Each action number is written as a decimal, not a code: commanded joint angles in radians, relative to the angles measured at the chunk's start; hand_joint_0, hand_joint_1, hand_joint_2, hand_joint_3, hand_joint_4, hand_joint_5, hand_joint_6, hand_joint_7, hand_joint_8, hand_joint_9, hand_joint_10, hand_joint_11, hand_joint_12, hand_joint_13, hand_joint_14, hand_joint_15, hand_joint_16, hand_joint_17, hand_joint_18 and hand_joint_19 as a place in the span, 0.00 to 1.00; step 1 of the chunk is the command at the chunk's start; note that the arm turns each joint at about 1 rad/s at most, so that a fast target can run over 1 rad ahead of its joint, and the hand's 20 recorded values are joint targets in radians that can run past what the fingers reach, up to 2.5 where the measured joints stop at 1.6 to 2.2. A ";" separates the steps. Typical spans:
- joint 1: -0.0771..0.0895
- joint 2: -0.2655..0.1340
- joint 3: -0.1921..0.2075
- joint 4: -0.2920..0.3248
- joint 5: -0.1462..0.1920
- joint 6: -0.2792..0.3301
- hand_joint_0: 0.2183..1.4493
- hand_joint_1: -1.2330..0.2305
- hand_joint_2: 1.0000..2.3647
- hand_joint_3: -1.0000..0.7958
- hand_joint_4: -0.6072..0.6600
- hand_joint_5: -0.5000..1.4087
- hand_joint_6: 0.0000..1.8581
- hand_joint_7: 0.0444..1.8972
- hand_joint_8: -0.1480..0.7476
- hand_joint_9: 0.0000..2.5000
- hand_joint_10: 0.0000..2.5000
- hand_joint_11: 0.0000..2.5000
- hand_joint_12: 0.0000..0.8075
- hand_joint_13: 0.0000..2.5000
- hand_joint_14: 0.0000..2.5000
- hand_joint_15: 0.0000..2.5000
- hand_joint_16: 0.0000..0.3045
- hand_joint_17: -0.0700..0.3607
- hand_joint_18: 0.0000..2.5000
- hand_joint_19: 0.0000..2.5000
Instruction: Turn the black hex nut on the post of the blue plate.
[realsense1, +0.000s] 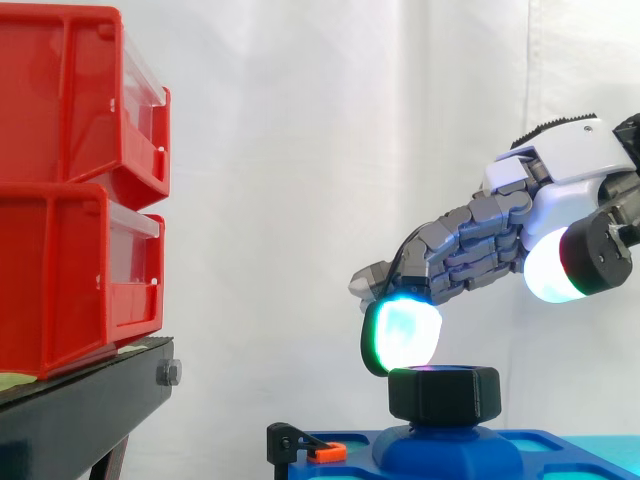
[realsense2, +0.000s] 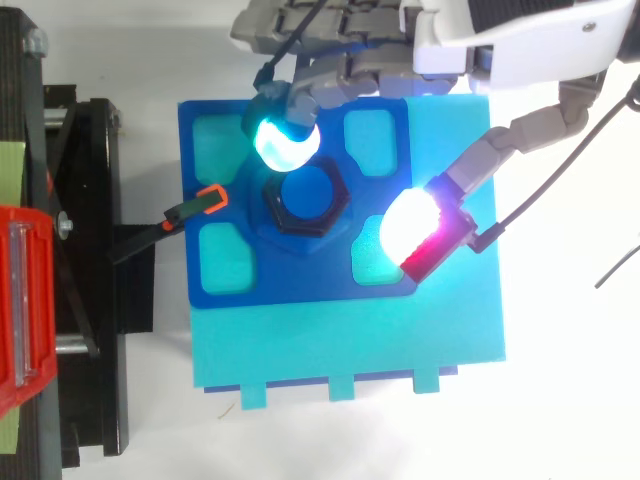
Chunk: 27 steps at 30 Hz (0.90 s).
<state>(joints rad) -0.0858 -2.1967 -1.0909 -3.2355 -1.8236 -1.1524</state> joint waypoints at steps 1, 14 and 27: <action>0.000 0.000 0.000 -0.015 0.000 -0.001 0.18 0.53 0.00 0.28 0.65 0.14 0.27 0.44 0.35 0.00 0.00 0.00 0.37 0.00 0.00 0.00 0.14 0.39 0.00 0.00; 0.005 0.025 -0.001 -0.059 0.000 -0.016 0.19 0.53 0.00 0.28 0.65 0.14 0.27 0.44 0.35 0.00 0.00 0.00 0.37 0.00 0.00 0.00 0.14 0.39 0.00 0.00; 0.011 0.043 -0.001 -0.124 0.000 -0.043 0.19 0.53 0.00 0.28 0.65 0.14 0.27 0.43 0.35 0.00 0.00 0.00 0.37 0.00 0.00 0.00 0.14 0.39 0.00 0.00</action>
<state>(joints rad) -0.0768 -2.1563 -1.0921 -3.3455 -1.8245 -1.1871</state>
